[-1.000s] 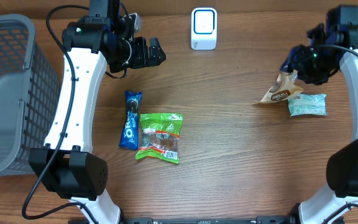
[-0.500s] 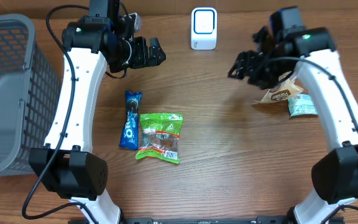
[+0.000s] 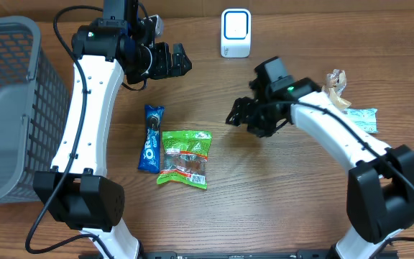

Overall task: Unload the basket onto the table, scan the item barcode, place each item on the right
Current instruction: 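Release the bread bag and move the right gripper to the chip bag, then lower the right gripper onto the green chip bag and grasp it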

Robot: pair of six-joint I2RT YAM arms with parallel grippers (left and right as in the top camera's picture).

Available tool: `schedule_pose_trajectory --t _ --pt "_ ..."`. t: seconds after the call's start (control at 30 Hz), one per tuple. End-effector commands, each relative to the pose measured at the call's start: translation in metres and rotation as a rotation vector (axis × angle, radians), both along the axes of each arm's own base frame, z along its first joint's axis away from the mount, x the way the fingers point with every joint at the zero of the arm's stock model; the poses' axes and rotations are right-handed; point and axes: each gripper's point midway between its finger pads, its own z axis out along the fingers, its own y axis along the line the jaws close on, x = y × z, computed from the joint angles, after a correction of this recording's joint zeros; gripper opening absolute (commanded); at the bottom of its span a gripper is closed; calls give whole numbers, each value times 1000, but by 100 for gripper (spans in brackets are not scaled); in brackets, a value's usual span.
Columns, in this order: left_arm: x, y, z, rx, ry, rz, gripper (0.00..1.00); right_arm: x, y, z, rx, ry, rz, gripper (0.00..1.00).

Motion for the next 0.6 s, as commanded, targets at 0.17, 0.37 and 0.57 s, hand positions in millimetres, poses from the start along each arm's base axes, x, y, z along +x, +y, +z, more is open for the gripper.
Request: schedule_pose_trajectory --t 0.17,0.37,0.57 --pt "10 -3 9 -3 -52 -3 100 -42 51 -20 10 122 -21 69" --pt "7 1 17 -58 -41 -2 100 -80 73 -32 10 173 56 70" --pt "4 28 29 -132 -12 72 100 -97 92 -47 40 181 38 70"
